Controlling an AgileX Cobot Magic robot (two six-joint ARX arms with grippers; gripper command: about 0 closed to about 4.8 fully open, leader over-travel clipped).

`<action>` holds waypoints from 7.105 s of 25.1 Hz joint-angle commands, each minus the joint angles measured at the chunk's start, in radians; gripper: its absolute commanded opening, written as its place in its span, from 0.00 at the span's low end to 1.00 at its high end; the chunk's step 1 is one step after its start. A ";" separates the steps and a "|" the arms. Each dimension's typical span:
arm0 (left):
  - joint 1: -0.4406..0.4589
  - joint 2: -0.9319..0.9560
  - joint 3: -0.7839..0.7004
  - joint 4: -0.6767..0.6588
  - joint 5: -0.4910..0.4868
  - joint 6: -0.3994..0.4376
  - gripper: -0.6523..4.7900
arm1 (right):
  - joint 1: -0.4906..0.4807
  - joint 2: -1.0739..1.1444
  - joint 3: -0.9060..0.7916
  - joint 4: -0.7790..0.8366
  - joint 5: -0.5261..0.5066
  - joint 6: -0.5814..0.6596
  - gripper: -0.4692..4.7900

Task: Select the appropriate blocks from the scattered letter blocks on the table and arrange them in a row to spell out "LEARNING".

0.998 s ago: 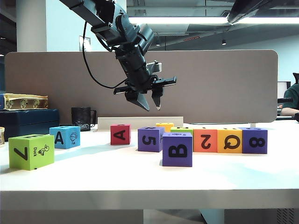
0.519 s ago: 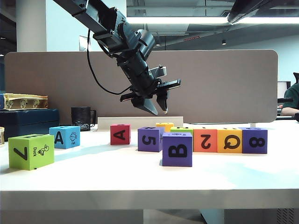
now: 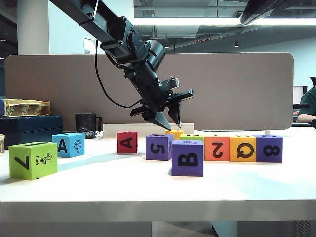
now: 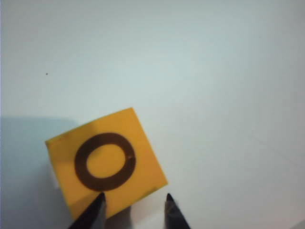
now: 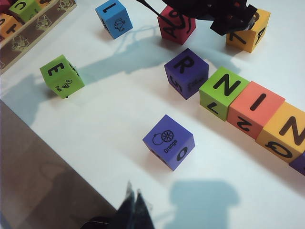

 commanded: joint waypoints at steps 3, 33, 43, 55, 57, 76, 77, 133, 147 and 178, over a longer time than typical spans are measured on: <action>0.011 -0.003 0.002 -0.047 -0.058 0.005 0.40 | 0.001 -0.002 0.005 0.009 -0.005 -0.003 0.09; 0.121 -0.035 0.064 -0.086 -0.083 0.030 0.84 | 0.001 -0.001 0.005 0.020 -0.002 -0.003 0.09; 0.122 -0.029 0.089 -0.061 0.039 0.310 1.00 | 0.001 -0.001 0.003 0.016 -0.002 -0.003 0.09; 0.137 0.050 0.089 -0.008 0.051 0.409 1.00 | 0.001 -0.001 0.003 -0.056 -0.002 -0.003 0.09; 0.137 0.063 0.089 -0.004 0.053 0.409 1.00 | 0.001 -0.001 0.003 -0.067 -0.002 -0.003 0.09; 0.128 0.093 0.089 0.011 0.058 0.401 0.54 | 0.001 -0.001 0.003 -0.067 -0.002 -0.003 0.09; 0.126 0.093 0.092 0.013 0.058 0.399 0.54 | 0.001 -0.001 0.003 -0.067 -0.002 -0.003 0.09; 0.037 -0.121 0.006 -0.638 -0.155 0.080 0.38 | 0.001 -0.002 0.003 -0.058 -0.005 -0.003 0.09; 0.014 -0.084 0.009 -0.698 -0.148 0.042 0.60 | 0.001 -0.002 0.003 -0.056 -0.004 -0.003 0.09; 0.052 -0.399 0.007 -0.941 -0.237 0.200 0.66 | 0.001 -0.002 0.004 -0.051 -0.019 -0.003 0.09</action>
